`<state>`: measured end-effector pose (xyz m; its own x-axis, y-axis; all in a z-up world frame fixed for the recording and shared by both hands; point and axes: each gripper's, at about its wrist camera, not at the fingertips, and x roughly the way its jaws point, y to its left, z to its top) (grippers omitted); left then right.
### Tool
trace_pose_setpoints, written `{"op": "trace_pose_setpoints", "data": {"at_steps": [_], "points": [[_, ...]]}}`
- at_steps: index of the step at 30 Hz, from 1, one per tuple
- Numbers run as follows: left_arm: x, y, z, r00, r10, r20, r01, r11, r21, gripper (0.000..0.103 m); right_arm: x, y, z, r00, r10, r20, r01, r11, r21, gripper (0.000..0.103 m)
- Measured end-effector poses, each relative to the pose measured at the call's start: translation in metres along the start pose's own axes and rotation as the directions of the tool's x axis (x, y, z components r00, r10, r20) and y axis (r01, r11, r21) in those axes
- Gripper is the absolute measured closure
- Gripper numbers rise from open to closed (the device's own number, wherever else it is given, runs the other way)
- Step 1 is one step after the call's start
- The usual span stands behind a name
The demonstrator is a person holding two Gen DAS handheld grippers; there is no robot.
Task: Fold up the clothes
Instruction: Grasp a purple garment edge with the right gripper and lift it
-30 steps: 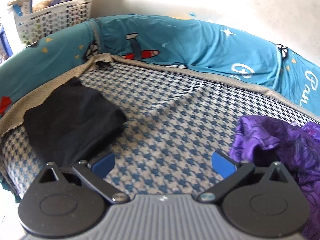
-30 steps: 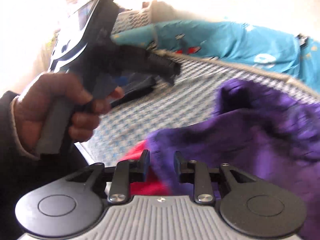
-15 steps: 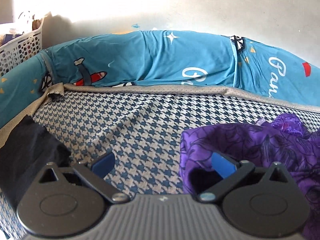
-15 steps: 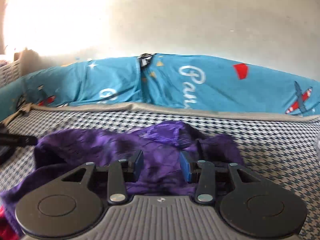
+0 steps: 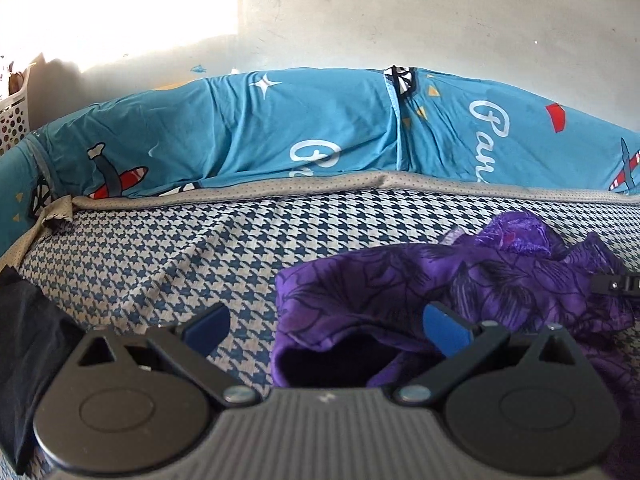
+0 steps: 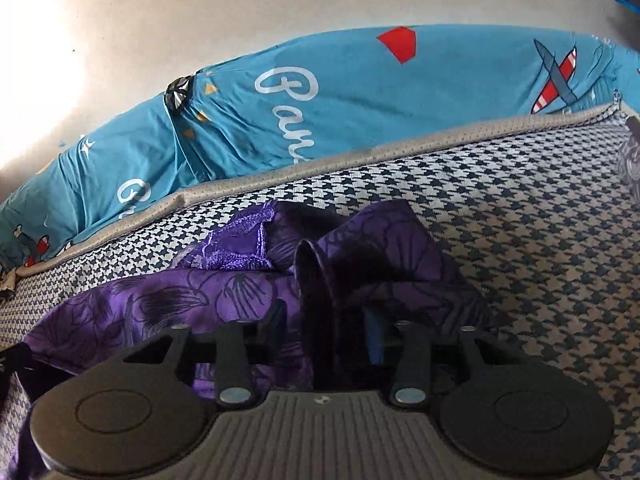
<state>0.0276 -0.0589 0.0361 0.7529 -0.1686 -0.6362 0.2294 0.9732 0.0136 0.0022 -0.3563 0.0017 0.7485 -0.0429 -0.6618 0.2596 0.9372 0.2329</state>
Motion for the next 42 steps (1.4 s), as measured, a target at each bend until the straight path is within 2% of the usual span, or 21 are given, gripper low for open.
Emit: {"op": "trace_pose_setpoints", "data": {"at_steps": [3,5,6,9,11,15,17,18,20,24,28,31,35,37,40,41,42], "points": [[0.000,-0.012,-0.004,1.000,-0.017,0.006,0.016,0.999,0.047,0.000,-0.002,0.002,0.002,0.997,0.066,0.027,-0.067,0.997,0.025,0.095],[0.001,-0.023,-0.008,1.000,-0.031,0.006,0.030,0.995,0.090,0.000,-0.006,0.003,0.005,0.991,0.120,0.057,-0.122,0.992,0.044,0.095],[0.001,-0.030,-0.010,0.999,-0.039,0.007,0.038,0.993,0.114,0.000,-0.009,0.003,0.007,0.982,0.172,0.075,-0.177,0.982,0.064,0.095],[0.002,-0.050,-0.019,0.998,-0.063,0.010,0.060,0.980,0.189,0.000,-0.017,0.004,0.010,0.943,0.309,0.126,-0.322,0.941,0.101,0.095],[0.001,-0.065,-0.025,0.997,-0.071,0.030,0.061,0.968,0.243,0.000,-0.019,0.007,0.011,0.906,0.400,0.137,-0.416,0.901,0.125,0.095],[-0.001,-0.090,-0.034,0.992,-0.106,0.073,0.079,0.948,0.307,0.000,-0.020,0.012,0.011,0.848,0.508,0.153,-0.528,0.835,0.157,0.095],[-0.003,-0.101,-0.036,0.989,-0.096,0.110,0.054,0.941,0.334,0.000,-0.021,0.013,0.011,0.817,0.555,0.155,-0.576,0.798,0.177,0.095],[-0.004,-0.106,-0.037,0.988,-0.084,0.129,0.034,0.937,0.349,0.000,-0.021,0.013,0.011,0.804,0.574,0.154,-0.594,0.783,0.183,0.095],[-0.004,-0.116,-0.038,0.986,-0.078,0.146,0.018,0.928,0.371,0.000,-0.023,0.015,0.012,0.792,0.591,0.157,-0.611,0.772,0.176,0.095],[0.000,-0.128,-0.037,0.982,-0.122,0.145,0.059,0.924,0.378,0.000,-0.028,0.016,0.013,0.760,0.628,0.169,-0.650,0.739,0.179,0.095],[0.003,-0.141,-0.040,0.974,-0.152,0.166,0.068,0.904,0.423,0.000,-0.032,0.017,0.015,0.744,0.645,0.176,-0.668,0.727,0.161,0.095],[0.007,-0.144,-0.039,0.974,-0.152,0.170,0.070,0.909,0.411,0.001,-0.036,0.017,0.015,0.724,0.667,0.175,-0.689,0.709,0.149,0.095],[0.013,-0.139,-0.034,0.980,-0.126,0.157,0.061,0.930,0.363,0.016,-0.038,0.018,0.015,0.714,0.678,0.172,-0.699,0.700,0.143,0.095],[0.018,-0.135,-0.031,0.984,-0.113,0.134,0.062,0.941,0.333,0.028,-0.038,0.018,0.015,0.712,0.681,0.173,-0.702,0.697,0.146,0.095],[0.023,-0.129,-0.028,0.988,-0.110,0.112,0.073,0.953,0.295,0.052,-0.037,0.020,0.014,0.715,0.679,0.167,-0.699,0.699,0.148,0.095],[0.024,-0.128,-0.028,0.988,-0.109,0.109,0.073,0.954,0.290,0.055,-0.037,0.021,0.014,0.717,0.677,0.164,-0.697,0.702,0.147,0.095],[0.025,-0.127,-0.028,0.988,-0.107,0.107,0.073,0.956,0.285,0.067,-0.036,0.022,0.014,0.720,0.676,0.160,-0.694,0.705,0.144,0.095]]}}
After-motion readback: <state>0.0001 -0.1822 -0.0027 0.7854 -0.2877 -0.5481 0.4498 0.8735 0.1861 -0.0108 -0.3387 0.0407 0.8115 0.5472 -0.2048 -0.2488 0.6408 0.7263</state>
